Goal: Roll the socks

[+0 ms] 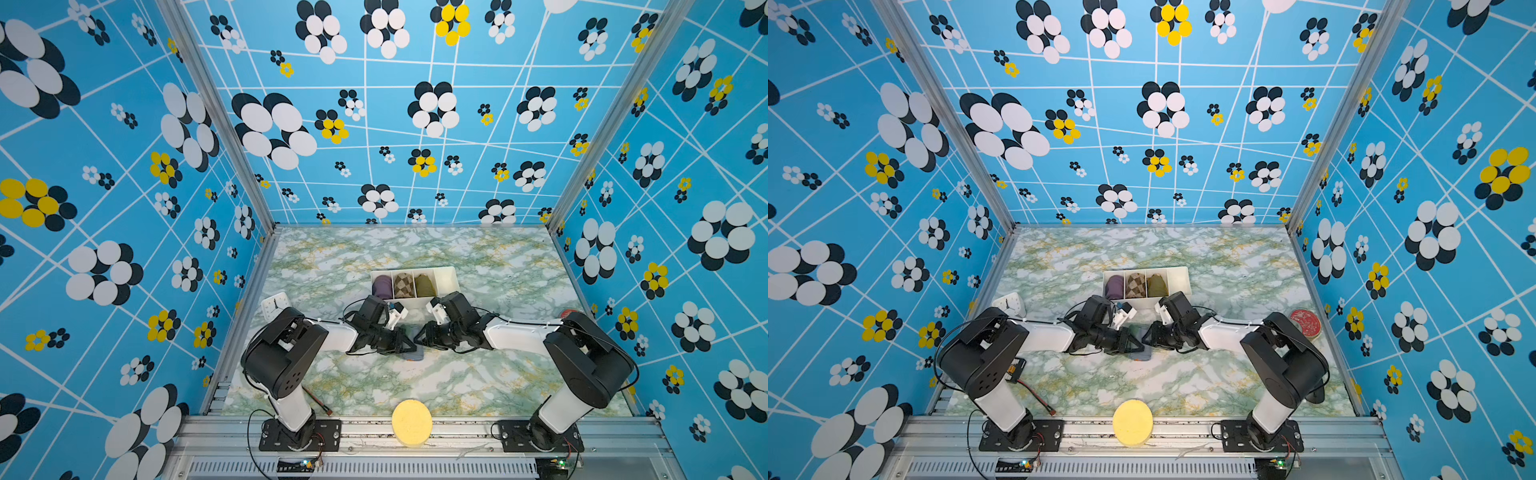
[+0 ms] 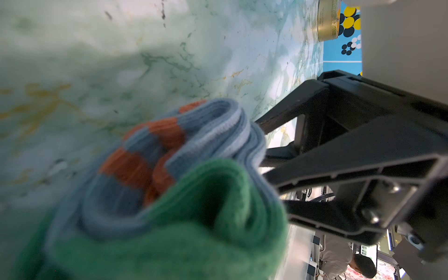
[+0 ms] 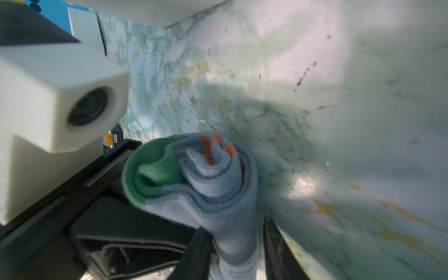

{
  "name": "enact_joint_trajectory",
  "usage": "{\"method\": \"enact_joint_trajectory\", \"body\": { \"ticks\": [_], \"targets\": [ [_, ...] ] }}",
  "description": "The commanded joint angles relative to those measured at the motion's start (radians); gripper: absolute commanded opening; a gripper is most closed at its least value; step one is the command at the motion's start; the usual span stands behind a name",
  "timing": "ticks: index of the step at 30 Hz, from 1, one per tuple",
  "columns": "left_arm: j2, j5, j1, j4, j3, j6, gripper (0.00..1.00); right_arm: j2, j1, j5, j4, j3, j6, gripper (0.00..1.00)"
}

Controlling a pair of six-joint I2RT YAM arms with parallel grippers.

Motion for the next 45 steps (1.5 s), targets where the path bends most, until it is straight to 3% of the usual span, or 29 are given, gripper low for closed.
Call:
{"method": "enact_joint_trajectory", "body": {
  "ticks": [1,7,12,15,25,36,45],
  "targets": [
    [0.071,-0.158,0.023,-0.151,-0.063,0.002,0.00,0.022,-0.003,-0.022,0.028,-0.022,0.007,0.36],
    [0.085,-0.151,0.026,-0.138,-0.058,-0.003,0.00,0.033,-0.004,-0.042,0.055,-0.021,0.018,0.24],
    [0.094,-0.146,0.026,-0.136,-0.051,-0.004,0.00,0.017,0.001,-0.034,0.057,-0.027,0.014,0.05],
    [0.089,-0.153,0.026,-0.157,-0.040,0.000,0.00,-0.007,0.015,0.007,0.015,-0.019,-0.009,0.00],
    [-0.032,-0.263,0.026,-0.368,0.032,0.079,0.09,-0.024,0.069,0.156,-0.247,0.098,-0.108,0.00],
    [-0.142,-0.295,0.026,-0.423,0.076,0.086,0.13,-0.016,0.075,0.183,-0.284,0.117,-0.115,0.00],
    [-0.119,-0.284,0.018,-0.406,0.079,0.079,0.12,-0.007,0.078,0.173,-0.281,0.126,-0.117,0.00]
  ]
}}
